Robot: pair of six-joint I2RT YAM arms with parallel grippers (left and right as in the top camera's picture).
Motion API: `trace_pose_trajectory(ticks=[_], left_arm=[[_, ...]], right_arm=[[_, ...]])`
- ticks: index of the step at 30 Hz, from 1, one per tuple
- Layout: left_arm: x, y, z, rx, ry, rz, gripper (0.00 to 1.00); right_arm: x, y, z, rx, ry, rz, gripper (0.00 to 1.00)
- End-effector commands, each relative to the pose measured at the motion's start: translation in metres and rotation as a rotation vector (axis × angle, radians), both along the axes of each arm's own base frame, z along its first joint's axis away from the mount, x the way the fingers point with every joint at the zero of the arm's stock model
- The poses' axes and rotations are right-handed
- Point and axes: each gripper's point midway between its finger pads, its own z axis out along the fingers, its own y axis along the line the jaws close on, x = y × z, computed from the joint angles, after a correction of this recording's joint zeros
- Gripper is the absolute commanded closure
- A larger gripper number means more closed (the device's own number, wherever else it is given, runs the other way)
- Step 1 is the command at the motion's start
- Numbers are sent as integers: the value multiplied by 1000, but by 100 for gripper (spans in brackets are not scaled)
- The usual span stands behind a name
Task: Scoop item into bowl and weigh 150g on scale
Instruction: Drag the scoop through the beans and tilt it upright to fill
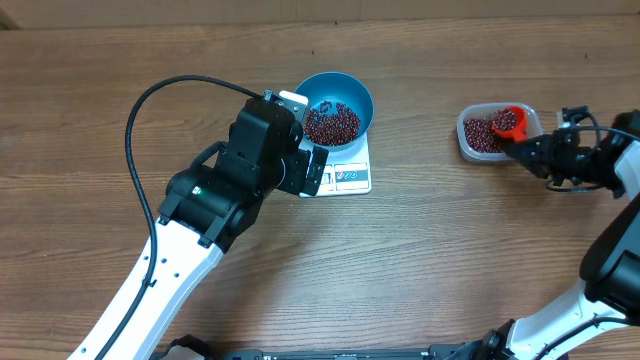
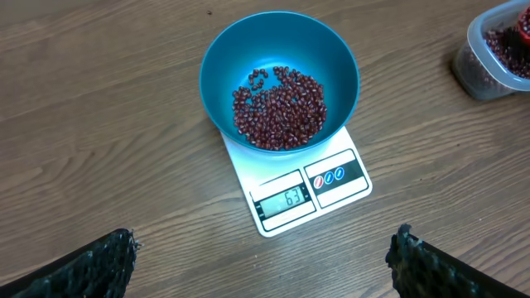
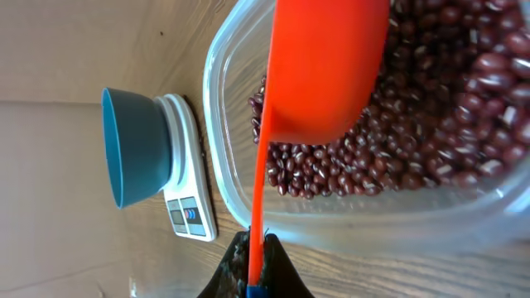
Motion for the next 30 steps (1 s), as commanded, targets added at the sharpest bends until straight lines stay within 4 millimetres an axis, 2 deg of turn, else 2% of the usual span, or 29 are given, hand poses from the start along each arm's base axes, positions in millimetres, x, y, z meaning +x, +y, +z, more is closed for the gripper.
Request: trace_pose_trajectory(ticks=[1, 12, 30], left_arm=[[0, -1, 14, -11, -33, -17, 1], [0, -1, 14, -11, -33, -17, 0], [0, -1, 14, -11, -33, -17, 0]], right_arm=[[2, 0, 8, 36, -35, 1, 96], [-3, 4, 9, 50, -24, 13, 96], [-13, 19, 23, 138, -56, 61, 96]])
